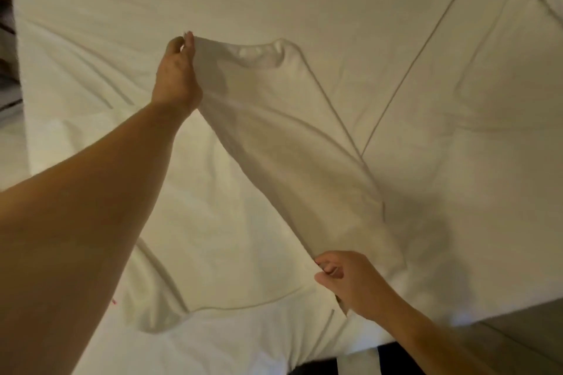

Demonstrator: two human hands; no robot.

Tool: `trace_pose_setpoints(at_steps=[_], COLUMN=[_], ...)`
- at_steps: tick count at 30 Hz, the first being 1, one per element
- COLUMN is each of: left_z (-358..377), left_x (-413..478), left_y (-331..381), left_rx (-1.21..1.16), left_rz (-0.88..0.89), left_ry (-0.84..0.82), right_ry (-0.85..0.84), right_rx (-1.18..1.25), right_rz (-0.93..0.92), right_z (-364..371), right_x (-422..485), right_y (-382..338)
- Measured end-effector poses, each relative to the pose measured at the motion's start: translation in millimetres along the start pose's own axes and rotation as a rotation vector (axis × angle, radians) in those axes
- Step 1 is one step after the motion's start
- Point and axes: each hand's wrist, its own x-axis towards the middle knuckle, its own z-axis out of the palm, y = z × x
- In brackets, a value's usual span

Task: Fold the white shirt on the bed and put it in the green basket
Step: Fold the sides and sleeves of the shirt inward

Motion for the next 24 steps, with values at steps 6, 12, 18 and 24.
trace_pose_setpoints(at_steps=[6, 12, 18, 24], left_z=[-31, -45, -53, -61], left_x=[-19, -50, -59, -71], left_y=[-65, -107, -134, -190], left_rx=[-0.012, -0.007, 0.035, 0.007], left_rz=[-0.061, -0.105, -0.136, -0.162], left_ry=[0.019, 0.047, 0.104, 0.117], right_ry=[-0.012, -0.074, -0.151, -0.233], right_rx=[-0.007, -0.005, -0.067, -0.117], right_rz=[-0.047, -0.070, -0.104, -0.206], right_z=[65, 93, 123, 183], right_x=[9, 16, 18, 21], right_y=[-26, -43, -52, -76])
